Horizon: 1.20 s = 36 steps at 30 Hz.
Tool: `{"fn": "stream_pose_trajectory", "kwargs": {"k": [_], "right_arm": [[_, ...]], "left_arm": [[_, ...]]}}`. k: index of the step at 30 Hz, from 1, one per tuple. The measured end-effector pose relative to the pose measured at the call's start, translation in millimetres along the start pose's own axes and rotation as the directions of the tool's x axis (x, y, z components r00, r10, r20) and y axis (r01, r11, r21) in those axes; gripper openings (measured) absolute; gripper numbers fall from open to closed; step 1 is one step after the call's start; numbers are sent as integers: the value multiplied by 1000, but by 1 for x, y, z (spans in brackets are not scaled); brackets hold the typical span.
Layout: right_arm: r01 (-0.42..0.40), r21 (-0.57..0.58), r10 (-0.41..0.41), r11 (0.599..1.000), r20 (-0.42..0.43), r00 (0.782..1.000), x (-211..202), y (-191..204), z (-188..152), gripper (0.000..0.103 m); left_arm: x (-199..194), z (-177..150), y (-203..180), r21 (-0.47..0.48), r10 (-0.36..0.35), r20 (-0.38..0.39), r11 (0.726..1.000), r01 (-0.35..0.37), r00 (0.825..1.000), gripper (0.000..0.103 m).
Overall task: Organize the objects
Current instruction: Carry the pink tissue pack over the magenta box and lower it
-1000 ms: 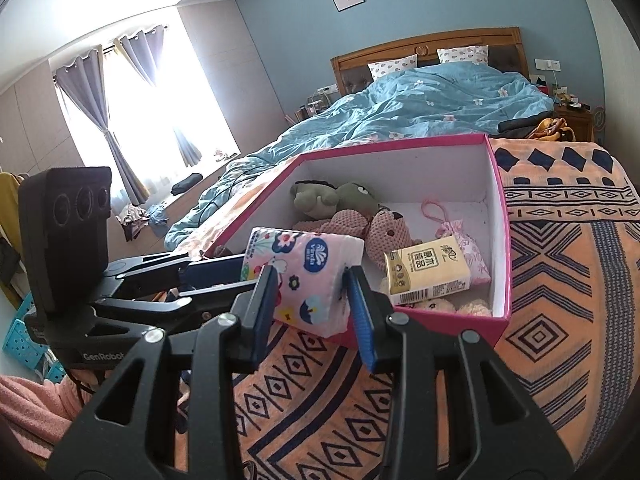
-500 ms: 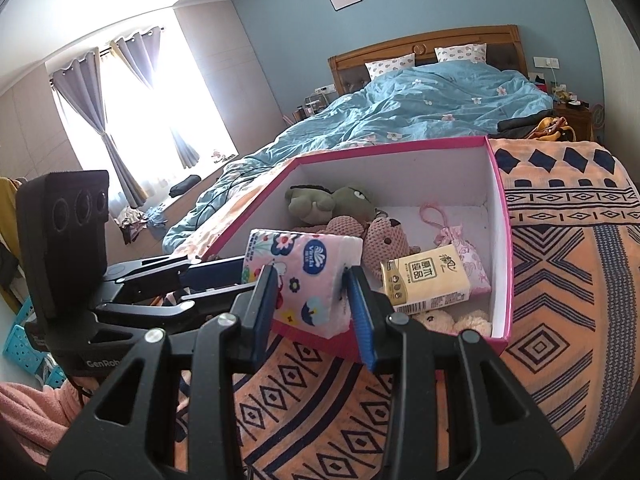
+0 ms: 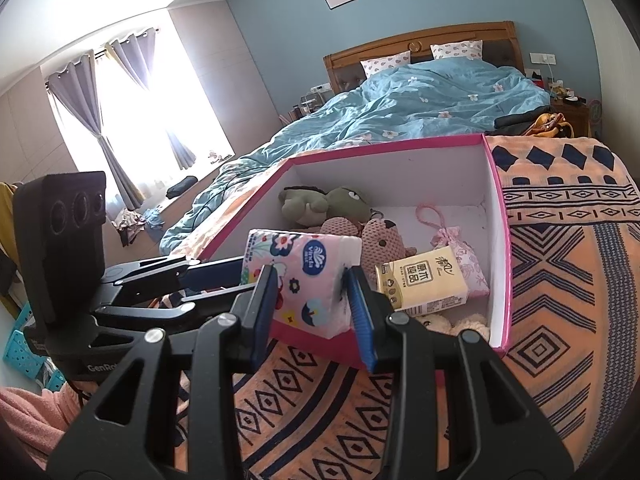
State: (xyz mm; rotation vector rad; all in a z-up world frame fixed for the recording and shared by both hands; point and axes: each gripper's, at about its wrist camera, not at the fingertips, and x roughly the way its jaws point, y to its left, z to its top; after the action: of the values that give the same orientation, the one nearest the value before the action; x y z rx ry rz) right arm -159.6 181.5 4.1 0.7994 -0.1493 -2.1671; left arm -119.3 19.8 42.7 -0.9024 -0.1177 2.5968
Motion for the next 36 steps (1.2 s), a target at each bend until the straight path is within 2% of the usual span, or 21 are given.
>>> {"fn": "stream_pose_trajectory", "kwargs": {"k": [36], "right_arm": [[9, 44, -8, 999, -30, 1000, 24, -14, 4, 39]], "left_arm": [[22, 0, 9, -20, 27, -42, 999, -28, 999, 36]]}}
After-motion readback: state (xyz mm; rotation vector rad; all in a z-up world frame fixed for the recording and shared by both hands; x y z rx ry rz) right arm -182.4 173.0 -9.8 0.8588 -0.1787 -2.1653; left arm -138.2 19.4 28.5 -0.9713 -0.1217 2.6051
